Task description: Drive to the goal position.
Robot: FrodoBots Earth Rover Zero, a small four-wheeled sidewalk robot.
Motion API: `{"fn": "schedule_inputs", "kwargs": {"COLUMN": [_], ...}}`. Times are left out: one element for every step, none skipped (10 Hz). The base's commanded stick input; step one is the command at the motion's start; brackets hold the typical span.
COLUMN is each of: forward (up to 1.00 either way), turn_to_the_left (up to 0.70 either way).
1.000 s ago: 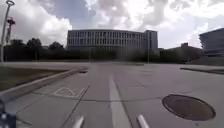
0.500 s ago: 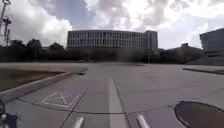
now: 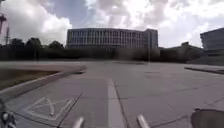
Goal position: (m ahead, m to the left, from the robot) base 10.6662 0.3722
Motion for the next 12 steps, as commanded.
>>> {"fn": "schedule_inputs", "kwargs": {"forward": [0.7, 0.7, 0.7, 0.7, 0.7, 0.7, 0.7, 0.7, 0.7, 0.7, 0.7, 0.7], "turn_to_the_left": [0.0, 0.0, 0.0, 0.0, 0.0, 0.0, 0.0, 0.0, 0.0, 0.0, 0.0, 0.0]}}
